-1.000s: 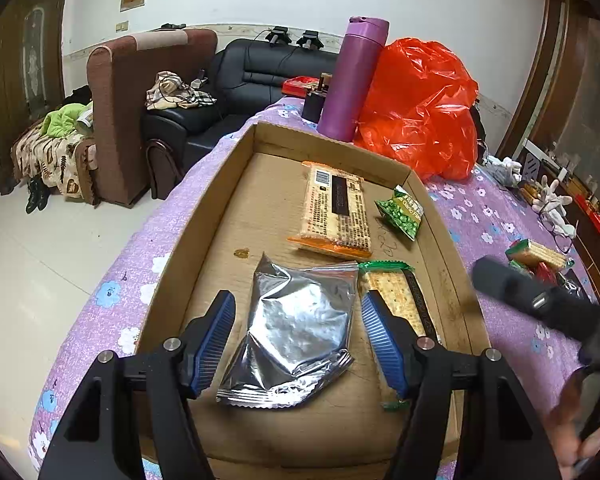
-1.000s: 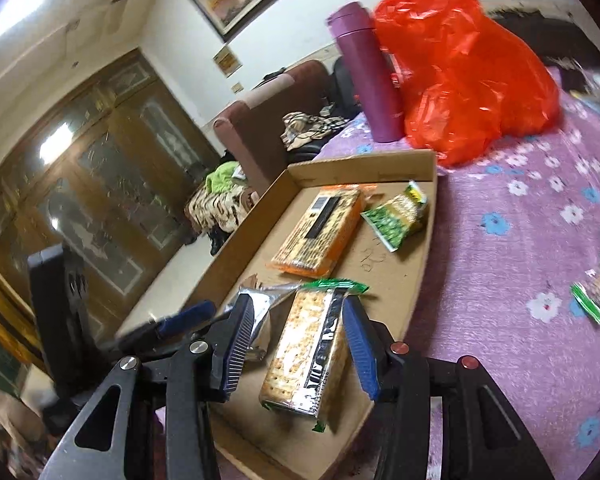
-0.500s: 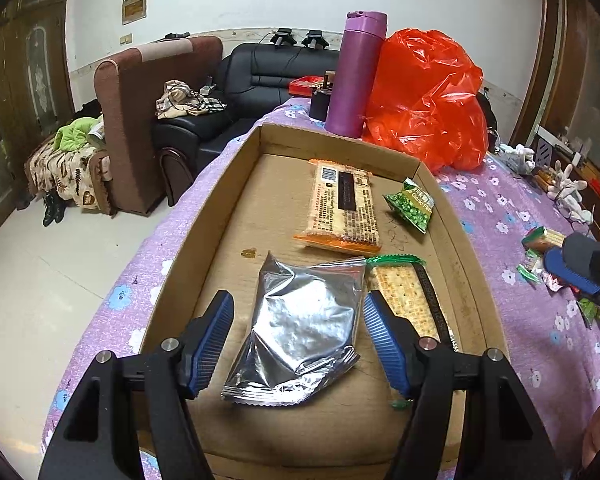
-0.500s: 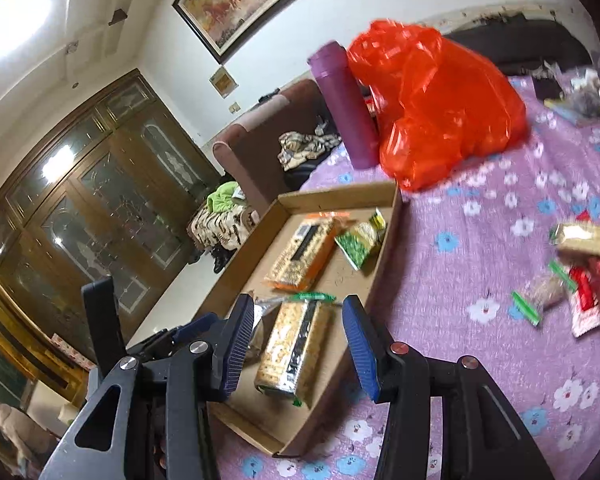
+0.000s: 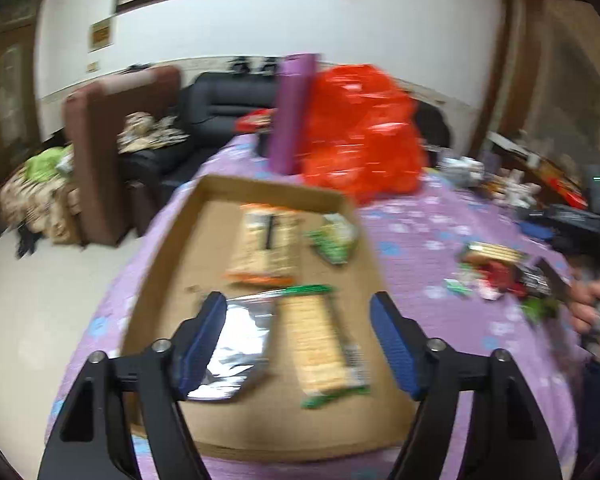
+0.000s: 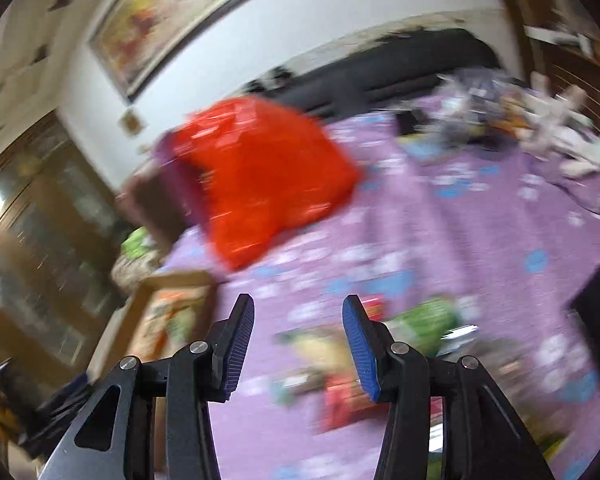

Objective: Organize snacks
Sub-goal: 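Withdraw both tools from the box lid toward the snack pile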

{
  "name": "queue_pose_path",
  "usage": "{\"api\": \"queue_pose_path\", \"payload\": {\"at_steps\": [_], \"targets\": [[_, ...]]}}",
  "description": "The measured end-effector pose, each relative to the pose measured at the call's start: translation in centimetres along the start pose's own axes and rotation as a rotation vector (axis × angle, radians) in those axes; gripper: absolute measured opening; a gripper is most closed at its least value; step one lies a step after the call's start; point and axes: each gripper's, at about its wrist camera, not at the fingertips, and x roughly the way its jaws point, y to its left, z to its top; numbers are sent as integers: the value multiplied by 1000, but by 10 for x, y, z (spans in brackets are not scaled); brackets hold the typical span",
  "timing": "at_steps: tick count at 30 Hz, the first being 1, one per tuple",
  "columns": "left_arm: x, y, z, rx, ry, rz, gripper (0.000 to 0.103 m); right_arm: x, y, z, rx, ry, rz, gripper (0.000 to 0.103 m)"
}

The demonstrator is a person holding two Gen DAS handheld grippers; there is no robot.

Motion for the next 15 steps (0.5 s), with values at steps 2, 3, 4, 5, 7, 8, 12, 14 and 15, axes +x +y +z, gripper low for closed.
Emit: {"api": "queue_pose_path", "payload": {"at_steps": [2, 3, 4, 5, 7, 8, 12, 14, 15], "targets": [[2, -23, 4, 44, 12, -45, 75, 5, -23, 1, 57, 10, 22, 51], [5, -32, 6, 61, 22, -65, 75, 12, -31, 0, 76, 34, 41, 51], [8, -42, 8, 73, 31, -84, 75, 15, -34, -1, 85, 54, 53, 51], [13, -52, 9, 82, 41, -102, 75, 20, -35, -3, 81, 81, 63, 51], [21, -67, 8, 94, 61, -129, 75, 28, -25, -8, 25, 133, 71, 51], [26, -74, 7, 97, 73, -144, 75, 30, -20, -11, 2, 155, 78, 51], [35, -91, 2, 120, 103, -159, 75, 24, 11, -21, -87, 223, 254, 52], [40, -96, 1, 131, 116, -161, 75, 16, 22, -23, -142, 182, 217, 54], [42, -97, 0, 131, 121, -163, 75, 14, 24, -23, -158, 165, 190, 55]]}}
